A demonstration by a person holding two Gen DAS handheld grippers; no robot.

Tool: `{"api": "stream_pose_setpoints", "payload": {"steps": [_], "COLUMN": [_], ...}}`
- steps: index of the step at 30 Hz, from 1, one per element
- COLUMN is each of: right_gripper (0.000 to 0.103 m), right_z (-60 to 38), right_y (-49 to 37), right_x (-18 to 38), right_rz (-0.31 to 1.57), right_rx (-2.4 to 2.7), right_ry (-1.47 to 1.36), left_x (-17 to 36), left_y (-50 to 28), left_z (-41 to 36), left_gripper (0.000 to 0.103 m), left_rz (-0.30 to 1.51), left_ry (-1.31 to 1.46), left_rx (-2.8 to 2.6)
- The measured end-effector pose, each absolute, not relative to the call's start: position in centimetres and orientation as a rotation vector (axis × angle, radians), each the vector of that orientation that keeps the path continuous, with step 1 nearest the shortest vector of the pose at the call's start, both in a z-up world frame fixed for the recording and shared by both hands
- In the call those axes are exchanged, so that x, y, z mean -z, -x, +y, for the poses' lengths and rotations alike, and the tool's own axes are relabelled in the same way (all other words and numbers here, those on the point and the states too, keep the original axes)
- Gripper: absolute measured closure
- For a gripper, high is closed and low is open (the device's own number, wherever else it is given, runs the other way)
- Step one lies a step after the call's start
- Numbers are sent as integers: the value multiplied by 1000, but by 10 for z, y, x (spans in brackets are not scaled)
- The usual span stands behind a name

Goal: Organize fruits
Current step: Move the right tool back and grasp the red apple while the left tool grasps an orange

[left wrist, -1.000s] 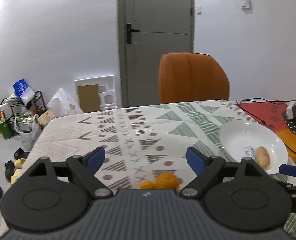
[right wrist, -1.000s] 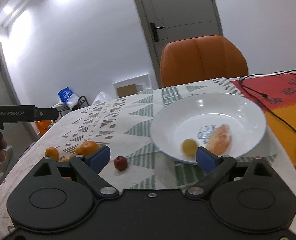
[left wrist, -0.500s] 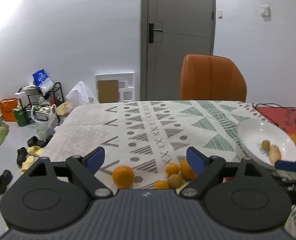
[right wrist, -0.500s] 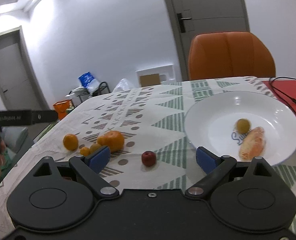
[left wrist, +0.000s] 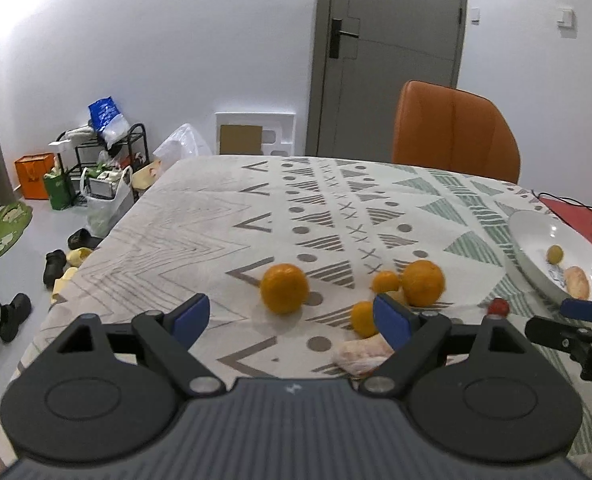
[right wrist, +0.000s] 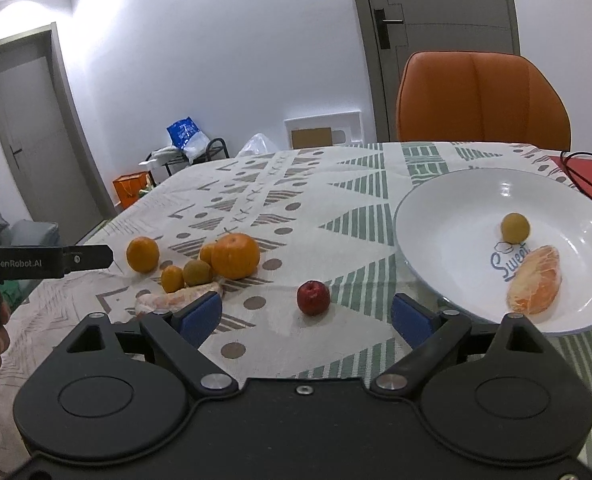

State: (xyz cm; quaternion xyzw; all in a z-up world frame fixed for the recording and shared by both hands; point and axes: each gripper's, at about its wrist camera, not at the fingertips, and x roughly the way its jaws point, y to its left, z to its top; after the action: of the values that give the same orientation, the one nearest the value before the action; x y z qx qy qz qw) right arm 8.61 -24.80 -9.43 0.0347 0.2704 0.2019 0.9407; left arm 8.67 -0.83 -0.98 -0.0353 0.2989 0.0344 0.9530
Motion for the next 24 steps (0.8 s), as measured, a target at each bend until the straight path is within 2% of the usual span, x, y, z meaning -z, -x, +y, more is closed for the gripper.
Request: {"api": "stream_pose_setpoints", "payload": {"steps": [3,19,24], "right_gripper": [20,39,55], "right_z": [-243,-218,-215], "right_y": [-91,-116,-122], "right_x": [98,111,113], "right_rz": [563,599,603], "right_rx": [-402,-351,-323], "right_ry": [-61,19,39], "left_x": [14,32,36], "left_y": [-91,-123,-135], "left_z": [-2,9,7], "left_gripper": [16,16,18], "left_rz": [620,668,676], "left_ry": [73,59,58], "left_rx": [-81,-44,-17]}}
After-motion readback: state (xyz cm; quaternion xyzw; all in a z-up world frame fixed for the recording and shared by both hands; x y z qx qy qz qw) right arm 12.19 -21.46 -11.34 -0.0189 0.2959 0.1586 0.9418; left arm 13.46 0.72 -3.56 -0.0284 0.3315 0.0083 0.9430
